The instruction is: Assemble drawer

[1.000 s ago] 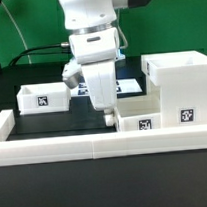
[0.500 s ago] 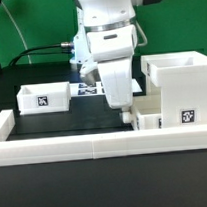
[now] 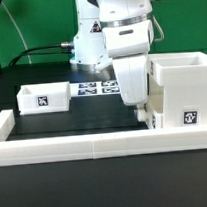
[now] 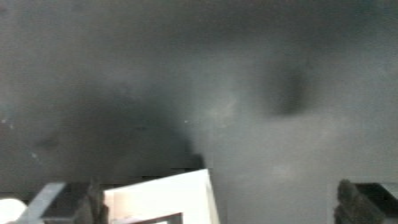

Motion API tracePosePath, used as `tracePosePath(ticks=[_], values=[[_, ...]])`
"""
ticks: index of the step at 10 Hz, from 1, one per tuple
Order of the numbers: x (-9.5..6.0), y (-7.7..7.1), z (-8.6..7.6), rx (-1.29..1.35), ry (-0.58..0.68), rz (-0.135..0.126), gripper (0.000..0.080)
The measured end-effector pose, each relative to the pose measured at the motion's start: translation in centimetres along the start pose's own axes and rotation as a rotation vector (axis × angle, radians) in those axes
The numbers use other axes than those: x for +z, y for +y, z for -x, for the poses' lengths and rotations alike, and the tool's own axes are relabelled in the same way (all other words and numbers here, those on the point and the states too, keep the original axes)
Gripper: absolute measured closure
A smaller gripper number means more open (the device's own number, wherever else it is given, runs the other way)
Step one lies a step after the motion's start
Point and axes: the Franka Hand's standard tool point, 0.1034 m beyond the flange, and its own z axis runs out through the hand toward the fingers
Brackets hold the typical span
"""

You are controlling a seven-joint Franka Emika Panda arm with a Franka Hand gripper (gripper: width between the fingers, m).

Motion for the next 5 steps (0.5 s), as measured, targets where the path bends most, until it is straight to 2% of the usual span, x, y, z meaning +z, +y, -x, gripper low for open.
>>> tracePosePath(ticks=[2,5], values=[[0.1,0.0,0.4,0.005,-0.002,-0.001,0.0151],[-0.2,-1.1,4.3,0.048,-0.017,-0.002,0.0151]])
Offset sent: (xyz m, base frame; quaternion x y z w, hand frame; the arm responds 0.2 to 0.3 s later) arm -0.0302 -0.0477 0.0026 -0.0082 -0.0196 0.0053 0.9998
